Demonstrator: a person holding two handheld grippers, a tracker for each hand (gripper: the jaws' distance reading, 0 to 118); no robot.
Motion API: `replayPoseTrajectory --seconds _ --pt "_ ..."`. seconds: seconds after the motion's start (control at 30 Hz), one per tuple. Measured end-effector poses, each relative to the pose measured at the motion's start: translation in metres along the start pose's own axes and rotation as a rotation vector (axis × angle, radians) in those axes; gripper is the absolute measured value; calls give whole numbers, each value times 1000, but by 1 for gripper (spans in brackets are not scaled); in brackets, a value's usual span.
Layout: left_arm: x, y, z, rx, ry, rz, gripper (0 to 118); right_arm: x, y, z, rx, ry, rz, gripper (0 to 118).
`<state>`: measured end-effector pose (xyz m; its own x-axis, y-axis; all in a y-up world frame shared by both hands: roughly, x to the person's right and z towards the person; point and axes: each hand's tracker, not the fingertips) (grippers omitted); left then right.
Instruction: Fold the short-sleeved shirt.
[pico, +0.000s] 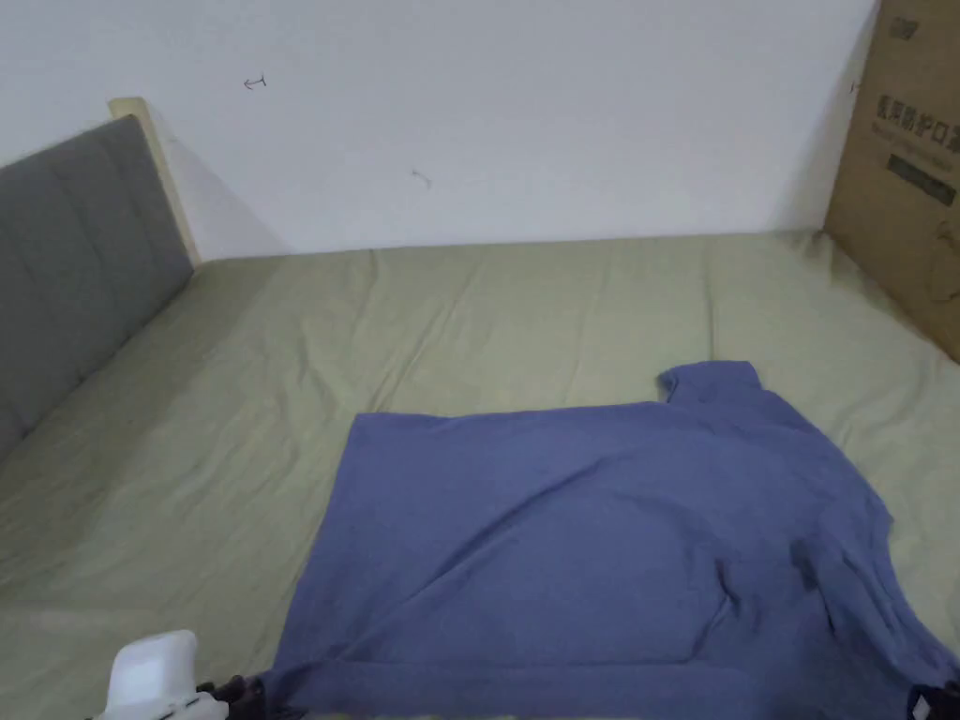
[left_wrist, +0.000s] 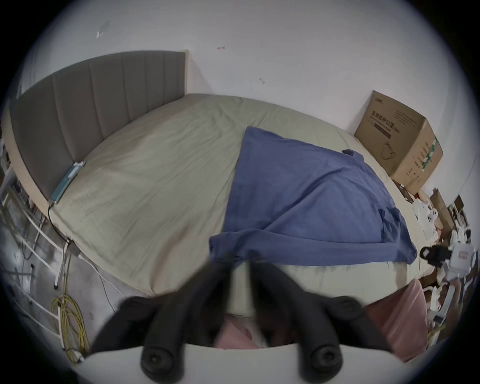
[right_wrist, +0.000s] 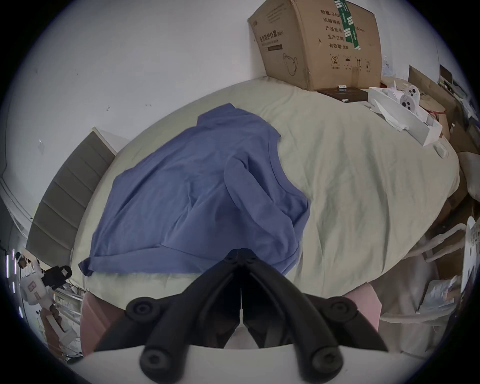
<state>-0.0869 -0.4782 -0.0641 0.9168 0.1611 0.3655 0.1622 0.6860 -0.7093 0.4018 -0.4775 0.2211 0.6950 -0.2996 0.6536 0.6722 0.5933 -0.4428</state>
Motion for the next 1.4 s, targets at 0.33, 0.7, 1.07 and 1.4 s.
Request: replayPoseTrajectory --seconds 0.33,0.7,1.07,1.4 --pt "-17 16 -69 -167 20 23 56 -4 -4 -15 -69 13 36 0" --pt "-3 20 -67 -172 21 -45 1 -4 8 -11 -11 -65 11 4" --pt "9 29 -59 -175 22 -51 1 26 36 -47 -103 -36 86 55" --pt "16 38 -54 -182 21 -47 2 42 47 -39 -80 -61 36 0"
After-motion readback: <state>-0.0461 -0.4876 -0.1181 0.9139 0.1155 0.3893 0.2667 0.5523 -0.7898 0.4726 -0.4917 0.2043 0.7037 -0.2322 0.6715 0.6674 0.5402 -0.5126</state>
